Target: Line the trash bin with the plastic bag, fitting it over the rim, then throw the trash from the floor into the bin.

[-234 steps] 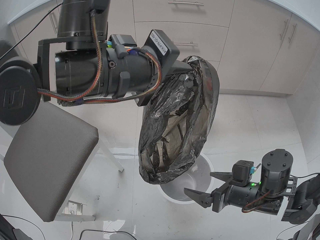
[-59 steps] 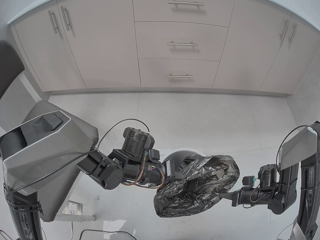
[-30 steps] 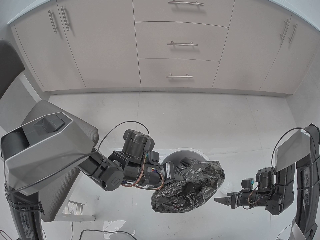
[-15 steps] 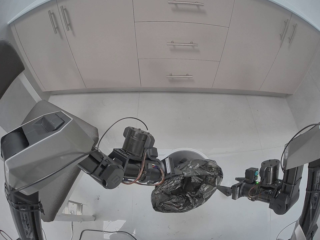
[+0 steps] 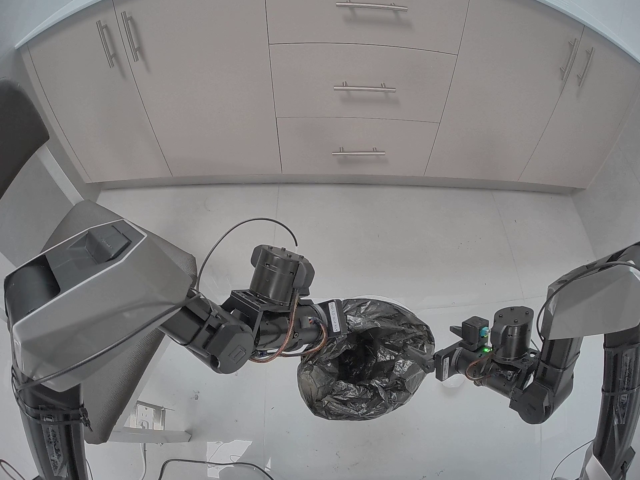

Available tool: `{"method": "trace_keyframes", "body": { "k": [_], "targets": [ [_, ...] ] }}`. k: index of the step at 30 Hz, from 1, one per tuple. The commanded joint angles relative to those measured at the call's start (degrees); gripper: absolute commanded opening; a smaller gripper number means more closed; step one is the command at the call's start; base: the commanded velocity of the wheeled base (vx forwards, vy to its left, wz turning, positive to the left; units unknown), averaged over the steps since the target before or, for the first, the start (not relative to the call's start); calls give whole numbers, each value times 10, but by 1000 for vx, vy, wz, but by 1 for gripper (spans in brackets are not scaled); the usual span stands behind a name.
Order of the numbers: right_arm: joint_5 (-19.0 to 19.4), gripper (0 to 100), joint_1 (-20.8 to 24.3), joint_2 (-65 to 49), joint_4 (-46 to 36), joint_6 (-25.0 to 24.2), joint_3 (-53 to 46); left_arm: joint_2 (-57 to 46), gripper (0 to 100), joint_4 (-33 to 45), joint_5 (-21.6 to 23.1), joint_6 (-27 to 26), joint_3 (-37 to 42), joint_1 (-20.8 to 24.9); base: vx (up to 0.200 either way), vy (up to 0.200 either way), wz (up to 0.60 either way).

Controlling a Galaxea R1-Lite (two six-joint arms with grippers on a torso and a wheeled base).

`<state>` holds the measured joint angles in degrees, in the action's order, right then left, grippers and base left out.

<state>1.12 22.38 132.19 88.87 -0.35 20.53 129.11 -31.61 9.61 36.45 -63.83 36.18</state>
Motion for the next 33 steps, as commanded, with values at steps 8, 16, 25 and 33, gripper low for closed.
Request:
{"method": "trace_keyframes", "body": {
  "k": [8,16,25,33],
  "targets": [
    [-19,100,21,18,-72,-4,118,40,0,-36,-75,-90,-2,15,0,0,0],
    [-19,100,16,8,-59,-65,108,97,0,-30,-169,-109,-73,6,0,0,0],
    [-19,100,14,25,11,-88,55,105,0,-28,-174,-116,-102,-10,0,0,0],
    [-18,100,14,24,11,-88,55,113,0,-20,-171,-139,-124,-22,0,0,0]
  ]
}}
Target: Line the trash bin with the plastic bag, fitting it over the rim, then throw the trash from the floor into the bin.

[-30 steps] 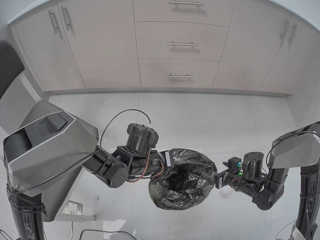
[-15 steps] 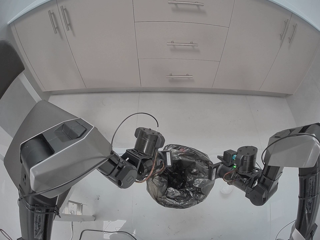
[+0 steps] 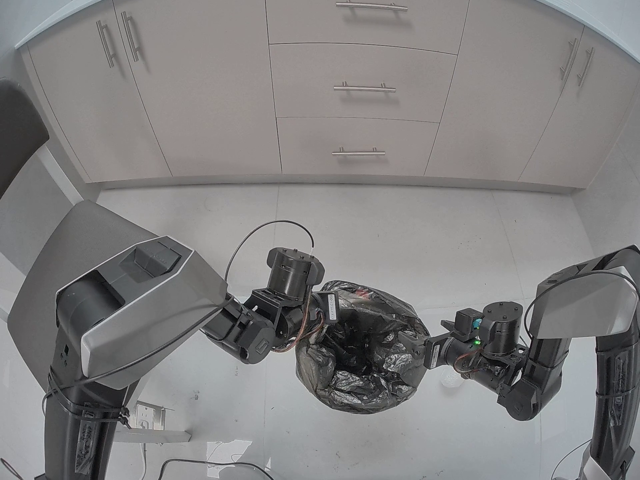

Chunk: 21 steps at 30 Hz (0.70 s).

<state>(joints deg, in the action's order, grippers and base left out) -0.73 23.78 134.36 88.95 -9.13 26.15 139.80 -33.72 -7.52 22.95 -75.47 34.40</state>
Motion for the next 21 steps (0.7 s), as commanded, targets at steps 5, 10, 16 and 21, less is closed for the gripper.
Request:
{"method": "trace_keyframes", "body": {
  "k": [5,10,16,21],
  "targets": [
    [0,100,-1,3,10,0,0,18,0,16,1,-7,-34,-7,0,0,0],
    [0,100,-1,5,10,0,0,31,0,45,1,-7,-67,-14,0,0,0],
    [0,100,-1,9,10,0,1,44,0,68,0,-7,-99,-23,0,0,0],
    [-1,100,-1,9,10,0,2,50,0,70,1,-7,-100,-25,0,0,0]
  ]
}}
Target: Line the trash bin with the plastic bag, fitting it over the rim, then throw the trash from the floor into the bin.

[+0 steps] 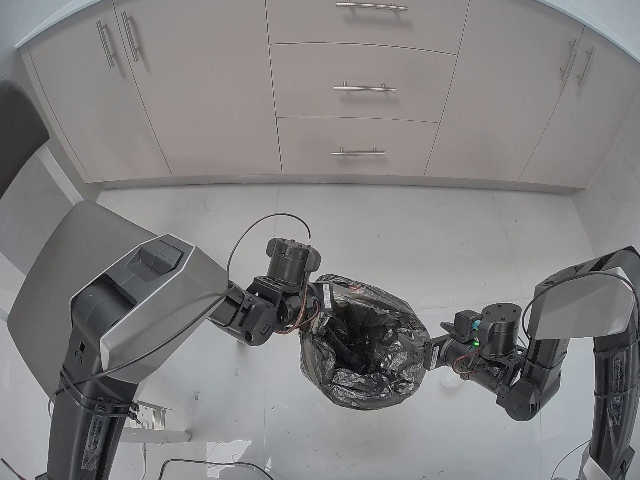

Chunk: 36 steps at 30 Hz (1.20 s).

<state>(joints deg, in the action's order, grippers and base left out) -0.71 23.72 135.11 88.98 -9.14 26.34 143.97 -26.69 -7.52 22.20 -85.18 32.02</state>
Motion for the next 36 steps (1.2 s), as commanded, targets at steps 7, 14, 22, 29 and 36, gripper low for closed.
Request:
{"method": "trace_keyframes", "body": {
  "k": [7,14,22,29,36],
  "targets": [
    [0,100,0,1,10,0,0,8,100,0,0,0,-3,0,0,0,0],
    [0,100,0,2,10,0,0,4,100,-6,-3,1,11,3,0,0,0],
    [-1,100,1,2,10,-1,3,9,100,-11,-11,4,30,1,0,0,0],
    [-2,100,-1,2,10,-1,6,-32,100,-36,-43,-1,111,-6,0,0,0],
    [-2,100,-1,2,10,-2,6,-40,100,-94,-45,-1,168,-3,0,0,0]
  ]
}}
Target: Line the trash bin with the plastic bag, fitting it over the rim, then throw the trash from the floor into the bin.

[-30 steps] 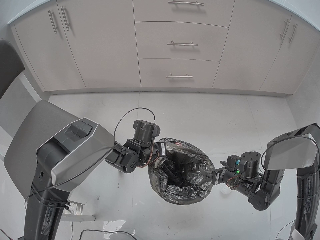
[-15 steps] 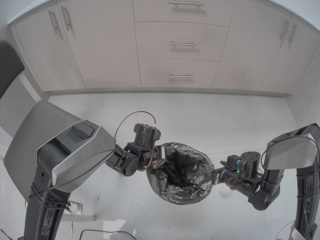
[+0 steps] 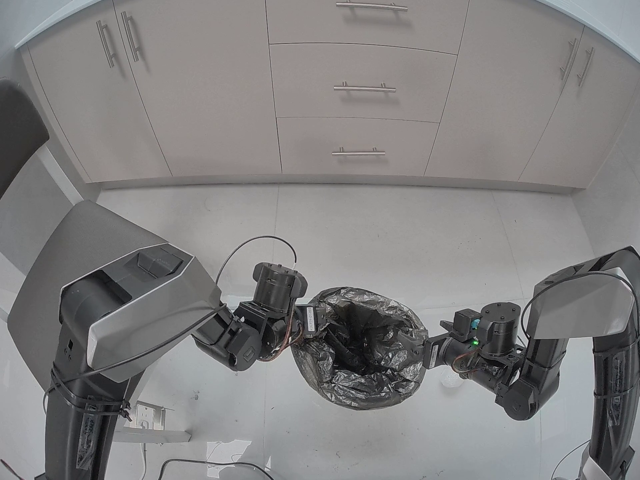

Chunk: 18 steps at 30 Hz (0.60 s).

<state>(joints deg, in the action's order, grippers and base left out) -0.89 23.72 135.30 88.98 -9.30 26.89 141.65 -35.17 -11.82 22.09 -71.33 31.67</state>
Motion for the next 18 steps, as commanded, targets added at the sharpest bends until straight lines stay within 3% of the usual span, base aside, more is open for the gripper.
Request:
{"method": "trace_keyframes", "body": {
  "k": [1,12,18],
  "targets": [
    [0,100,-1,1,10,0,0,-17,100,-10,-3,1,33,0,0,0,0],
    [0,100,-1,5,10,0,1,-13,100,-10,-3,-2,62,-5,0,0,0],
    [0,100,-1,6,10,0,1,18,100,-3,-2,-46,21,-33,0,0,0]
  ]
}}
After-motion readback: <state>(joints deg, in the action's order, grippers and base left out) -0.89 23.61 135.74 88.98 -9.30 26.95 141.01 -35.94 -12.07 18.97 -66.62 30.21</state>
